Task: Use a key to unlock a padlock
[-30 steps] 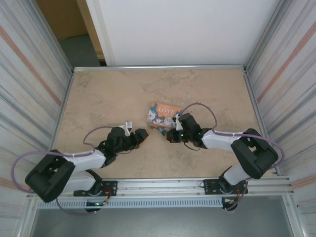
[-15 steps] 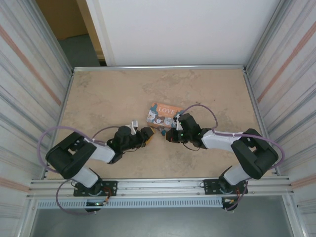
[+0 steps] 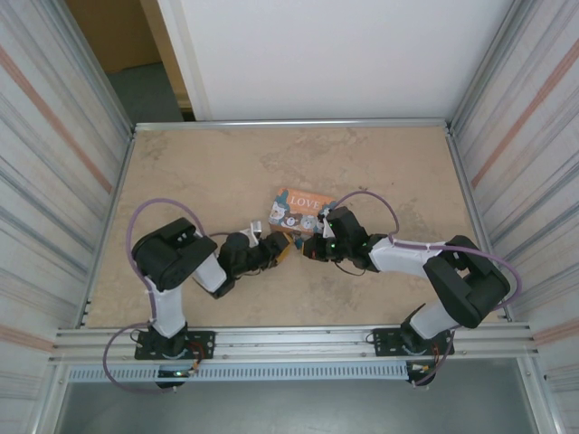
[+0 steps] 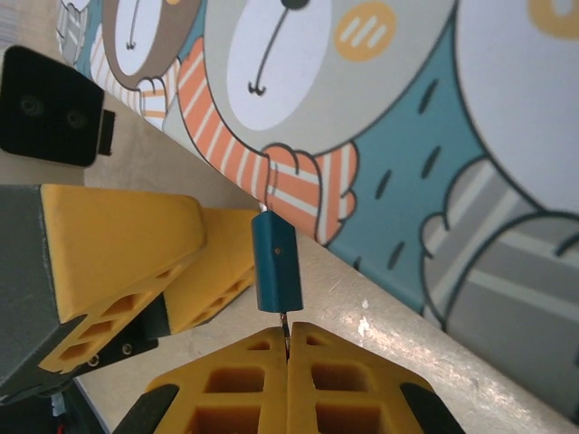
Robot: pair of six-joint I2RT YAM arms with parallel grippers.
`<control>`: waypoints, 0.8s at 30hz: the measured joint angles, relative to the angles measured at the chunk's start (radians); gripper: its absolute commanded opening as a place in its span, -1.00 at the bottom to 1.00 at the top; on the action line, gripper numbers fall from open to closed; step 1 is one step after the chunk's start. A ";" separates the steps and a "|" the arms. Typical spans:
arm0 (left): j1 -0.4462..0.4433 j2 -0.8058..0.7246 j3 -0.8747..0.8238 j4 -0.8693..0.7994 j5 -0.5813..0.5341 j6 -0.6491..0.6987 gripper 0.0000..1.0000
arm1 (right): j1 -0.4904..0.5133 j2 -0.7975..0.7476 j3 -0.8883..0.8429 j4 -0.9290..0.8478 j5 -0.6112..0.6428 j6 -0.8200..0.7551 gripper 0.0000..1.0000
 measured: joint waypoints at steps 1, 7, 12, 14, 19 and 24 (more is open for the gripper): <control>-0.003 0.010 0.009 0.007 0.001 -0.003 -0.18 | 0.000 0.000 0.002 -0.002 0.000 0.000 -1.00; -0.012 0.030 0.039 0.040 0.001 -0.015 -0.19 | 0.000 0.000 0.004 -0.006 -0.002 0.004 -1.00; -0.016 0.054 0.050 0.050 0.000 -0.032 -0.22 | 0.000 0.000 0.004 -0.005 -0.003 0.019 -1.00; -0.022 0.063 0.055 0.050 0.000 -0.037 -0.25 | 0.000 0.000 0.004 -0.005 -0.003 0.022 -1.00; -0.034 0.073 0.072 0.051 -0.001 -0.051 -0.34 | 0.000 0.000 0.004 -0.005 -0.006 0.037 -1.00; -0.040 0.080 0.081 0.051 -0.008 -0.061 -0.52 | 0.000 -0.002 0.004 -0.005 -0.006 0.053 -1.00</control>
